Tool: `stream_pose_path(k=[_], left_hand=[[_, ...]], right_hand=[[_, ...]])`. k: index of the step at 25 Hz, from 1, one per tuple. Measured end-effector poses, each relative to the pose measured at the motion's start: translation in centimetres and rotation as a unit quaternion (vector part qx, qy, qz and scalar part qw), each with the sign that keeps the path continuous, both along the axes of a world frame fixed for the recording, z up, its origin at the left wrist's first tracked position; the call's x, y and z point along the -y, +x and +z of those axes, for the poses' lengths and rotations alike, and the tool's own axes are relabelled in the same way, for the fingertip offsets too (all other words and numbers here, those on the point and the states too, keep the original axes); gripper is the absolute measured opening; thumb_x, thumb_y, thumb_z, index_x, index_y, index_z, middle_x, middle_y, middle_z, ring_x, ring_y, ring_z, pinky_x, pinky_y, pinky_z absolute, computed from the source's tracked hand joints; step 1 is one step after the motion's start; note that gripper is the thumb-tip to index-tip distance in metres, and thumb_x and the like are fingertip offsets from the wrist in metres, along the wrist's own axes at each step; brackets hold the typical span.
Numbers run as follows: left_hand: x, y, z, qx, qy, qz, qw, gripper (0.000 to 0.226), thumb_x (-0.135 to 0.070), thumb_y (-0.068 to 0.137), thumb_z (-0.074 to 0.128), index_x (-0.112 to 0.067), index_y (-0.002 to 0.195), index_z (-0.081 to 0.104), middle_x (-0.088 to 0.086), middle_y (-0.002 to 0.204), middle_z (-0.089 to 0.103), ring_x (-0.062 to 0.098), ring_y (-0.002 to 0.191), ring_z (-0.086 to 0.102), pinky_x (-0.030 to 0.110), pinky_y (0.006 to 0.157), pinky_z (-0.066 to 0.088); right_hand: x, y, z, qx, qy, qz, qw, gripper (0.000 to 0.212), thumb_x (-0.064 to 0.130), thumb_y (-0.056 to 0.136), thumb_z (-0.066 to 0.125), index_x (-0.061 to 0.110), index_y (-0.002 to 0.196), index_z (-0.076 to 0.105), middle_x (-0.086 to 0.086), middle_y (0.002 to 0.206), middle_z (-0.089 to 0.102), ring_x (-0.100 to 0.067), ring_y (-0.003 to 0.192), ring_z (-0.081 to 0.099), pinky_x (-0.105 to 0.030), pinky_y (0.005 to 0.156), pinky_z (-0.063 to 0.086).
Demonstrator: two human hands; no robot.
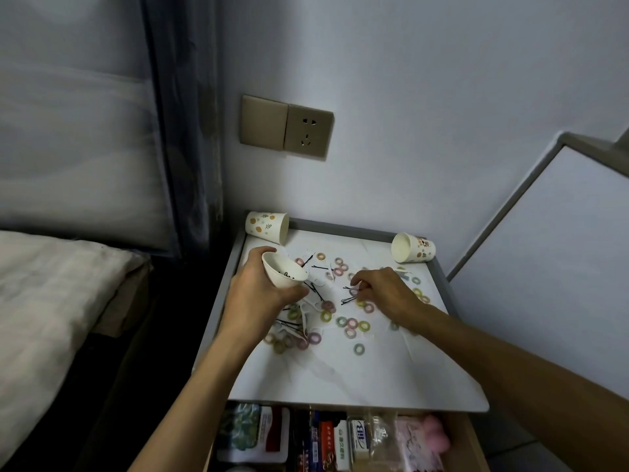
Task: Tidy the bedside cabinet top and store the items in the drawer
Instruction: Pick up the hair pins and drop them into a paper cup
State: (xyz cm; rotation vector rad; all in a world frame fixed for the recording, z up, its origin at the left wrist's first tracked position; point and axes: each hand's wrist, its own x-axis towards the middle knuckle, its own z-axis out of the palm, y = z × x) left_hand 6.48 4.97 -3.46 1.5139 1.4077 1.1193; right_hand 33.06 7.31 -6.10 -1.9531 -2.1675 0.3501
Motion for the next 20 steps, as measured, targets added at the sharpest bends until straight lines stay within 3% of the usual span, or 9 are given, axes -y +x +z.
stream_pose_path(k=[5, 9, 12, 16, 20], left_hand=[[0.2, 0.5, 0.2, -0.005, -0.006, 0.001, 1.0, 0.069, -0.027, 0.058, 0.089, -0.031, 0.117, 0.053, -0.005, 0.103, 0.063, 0.017, 0.093, 0.062, 0.043, 0.075, 0.057], [0.3, 0.6, 0.2, -0.02, -0.009, -0.011, 1.0, 0.071, -0.026, 0.06, 0.089, -0.026, 0.121, 0.053, 0.001, 0.106, 0.065, 0.021, 0.096, 0.062, 0.039, 0.079, 0.054], [0.4, 0.7, 0.3, -0.033, -0.009, -0.014, 0.999, 0.071, -0.028, 0.061, 0.089, -0.025, 0.122, 0.053, -0.001, 0.104, 0.065, 0.021, 0.095, 0.062, 0.034, 0.075, 0.052], [0.5, 1.0, 0.2, -0.025, -0.018, -0.026, 0.999, 0.073, -0.026, 0.062, 0.089, -0.022, 0.124, 0.051, 0.002, 0.106, 0.065, 0.022, 0.097, 0.062, 0.041, 0.08, 0.055], [0.6, 1.0, -0.1, -0.028, -0.019, -0.03, 0.999, 0.075, -0.026, 0.062, 0.089, -0.022, 0.126, 0.05, 0.002, 0.107, 0.065, 0.024, 0.098, 0.062, 0.045, 0.082, 0.054]], right_hand=[[0.5, 0.6, 0.0, 0.023, 0.007, -0.037, 0.999, 0.027, 0.018, 0.088, 0.07, 0.013, 0.115, 0.069, -0.01, 0.103, 0.073, -0.023, 0.096, 0.066, -0.03, 0.085, 0.052], [0.6, 1.2, 0.7, -0.029, -0.006, -0.047, 0.998, 0.021, 0.004, 0.09, 0.064, 0.009, 0.11, 0.067, -0.008, 0.087, 0.073, -0.013, 0.07, 0.069, -0.022, 0.068, 0.056], [0.1, 1.8, 1.6, -0.046, 0.011, -0.057, 0.997, 0.014, 0.003, 0.088, 0.066, 0.009, 0.099, 0.072, -0.006, 0.082, 0.074, -0.005, 0.063, 0.067, -0.015, 0.06, 0.053], [0.2, 1.3, 1.4, -0.045, 0.02, -0.052, 0.997, 0.013, 0.009, 0.084, 0.072, 0.013, 0.095, 0.078, 0.0, 0.086, 0.076, 0.0, 0.068, 0.063, -0.01, 0.063, 0.045], [0.9, 0.5, -0.6, -0.041, -0.01, -0.018, 0.999, 0.014, 0.011, 0.085, 0.071, 0.012, 0.097, 0.078, -0.002, 0.094, 0.076, -0.01, 0.084, 0.068, -0.017, 0.076, 0.049]])
